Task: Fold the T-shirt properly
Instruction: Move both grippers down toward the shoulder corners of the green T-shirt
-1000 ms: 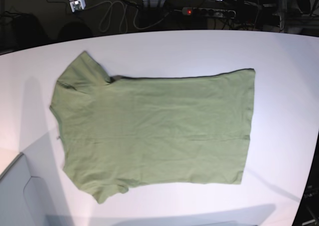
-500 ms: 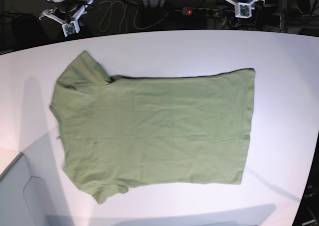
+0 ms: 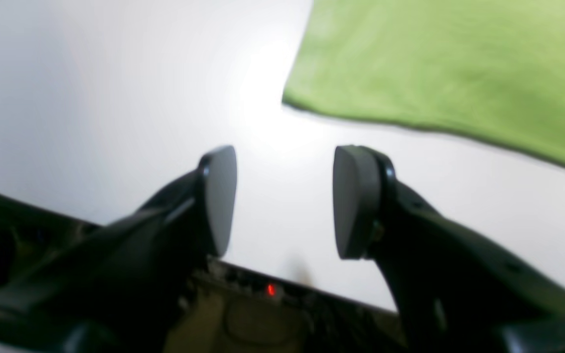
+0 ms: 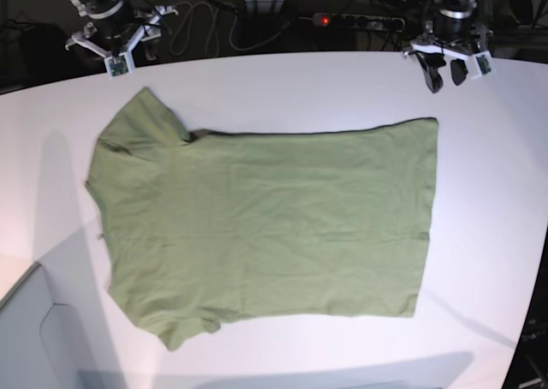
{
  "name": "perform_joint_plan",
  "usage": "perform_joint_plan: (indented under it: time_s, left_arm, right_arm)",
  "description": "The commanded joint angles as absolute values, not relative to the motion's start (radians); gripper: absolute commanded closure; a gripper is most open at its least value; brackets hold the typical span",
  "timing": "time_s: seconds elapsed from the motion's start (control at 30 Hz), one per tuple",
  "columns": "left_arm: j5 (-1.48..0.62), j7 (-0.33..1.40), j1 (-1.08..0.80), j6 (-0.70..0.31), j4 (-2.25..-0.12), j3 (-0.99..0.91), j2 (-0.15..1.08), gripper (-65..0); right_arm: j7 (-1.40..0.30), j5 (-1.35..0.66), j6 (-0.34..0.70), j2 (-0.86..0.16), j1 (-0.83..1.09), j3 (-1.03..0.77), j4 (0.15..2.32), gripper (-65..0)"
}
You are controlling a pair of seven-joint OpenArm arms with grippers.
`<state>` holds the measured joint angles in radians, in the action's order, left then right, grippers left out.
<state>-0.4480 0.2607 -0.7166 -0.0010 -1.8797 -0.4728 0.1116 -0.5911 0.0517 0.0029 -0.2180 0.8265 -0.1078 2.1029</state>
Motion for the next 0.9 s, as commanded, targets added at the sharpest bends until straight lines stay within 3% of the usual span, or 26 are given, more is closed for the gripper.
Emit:
perform_joint_plan:
  time_s: [0.0,0.47,0.87]
  left_arm:
    - [-0.466,0.252,-0.69,-0.002,-1.882,-0.493,0.128,-30.7]
    - [-0.475,0.282,-0.446,-0.002,-1.598,-0.496,0.151,-30.9]
    - [-0.475,0.272,-0.421,-0.004,-1.578,-0.415,0.185,-30.8]
  right_arm:
    - [-0.576,0.051,0.01,-0.225,0.835,-0.105,2.118,-33.8]
    - [-0.578,0.053,0.01,-0.226,0.812,-0.102,2.117,-33.8]
    - [-0.616,0.053,0.01,-0.22,0.812,-0.102,2.111,-33.5]
